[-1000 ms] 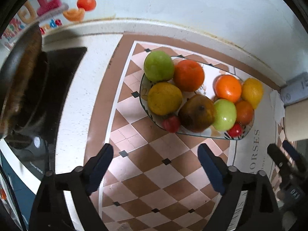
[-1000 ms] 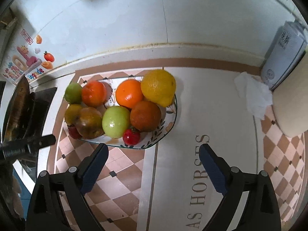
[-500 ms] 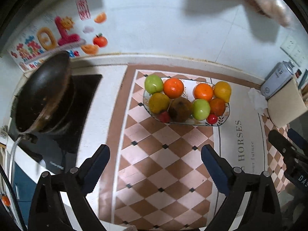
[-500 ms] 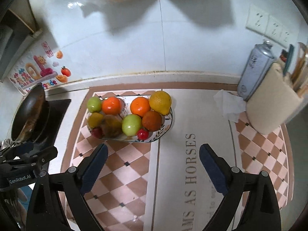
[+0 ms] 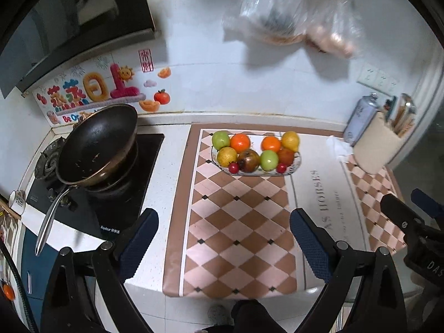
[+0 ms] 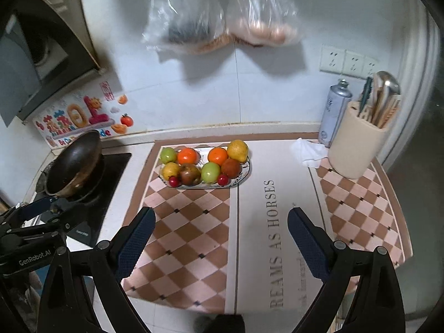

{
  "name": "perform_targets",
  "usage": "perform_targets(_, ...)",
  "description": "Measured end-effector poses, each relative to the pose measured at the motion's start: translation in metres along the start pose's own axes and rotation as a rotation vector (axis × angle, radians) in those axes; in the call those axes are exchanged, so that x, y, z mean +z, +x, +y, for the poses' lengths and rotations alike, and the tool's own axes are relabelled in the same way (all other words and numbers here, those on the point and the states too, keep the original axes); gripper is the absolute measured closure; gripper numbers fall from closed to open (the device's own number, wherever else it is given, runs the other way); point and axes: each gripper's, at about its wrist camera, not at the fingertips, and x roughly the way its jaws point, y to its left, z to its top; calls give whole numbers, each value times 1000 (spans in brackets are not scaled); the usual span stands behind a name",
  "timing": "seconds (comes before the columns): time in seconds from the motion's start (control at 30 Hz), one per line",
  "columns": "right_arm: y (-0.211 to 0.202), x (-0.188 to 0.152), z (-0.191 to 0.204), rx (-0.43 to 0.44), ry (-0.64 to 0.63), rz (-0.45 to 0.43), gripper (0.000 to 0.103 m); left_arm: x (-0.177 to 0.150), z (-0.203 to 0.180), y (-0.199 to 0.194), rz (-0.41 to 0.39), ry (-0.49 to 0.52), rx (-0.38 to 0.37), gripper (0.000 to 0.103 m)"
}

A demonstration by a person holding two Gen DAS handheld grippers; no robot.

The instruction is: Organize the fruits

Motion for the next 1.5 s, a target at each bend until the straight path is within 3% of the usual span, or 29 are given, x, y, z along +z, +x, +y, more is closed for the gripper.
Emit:
perform_targets(0.33,-98,-39,23,10,0,-65,2,-32,10,-80,-83,18,-7,6)
perform_targets(0.67,-145,-40,28,33,-28,-113,2,-43,7,-115,-141,2,34,6)
perform_targets(1.13,-128,-30,10,45,-46,-102,2,-40,-7,-96,-118,-30,70,0)
perform_targets(1.5,-69,-1,-5,40,-29,-59,2,-16,-9,-43,-73,-52,118,0)
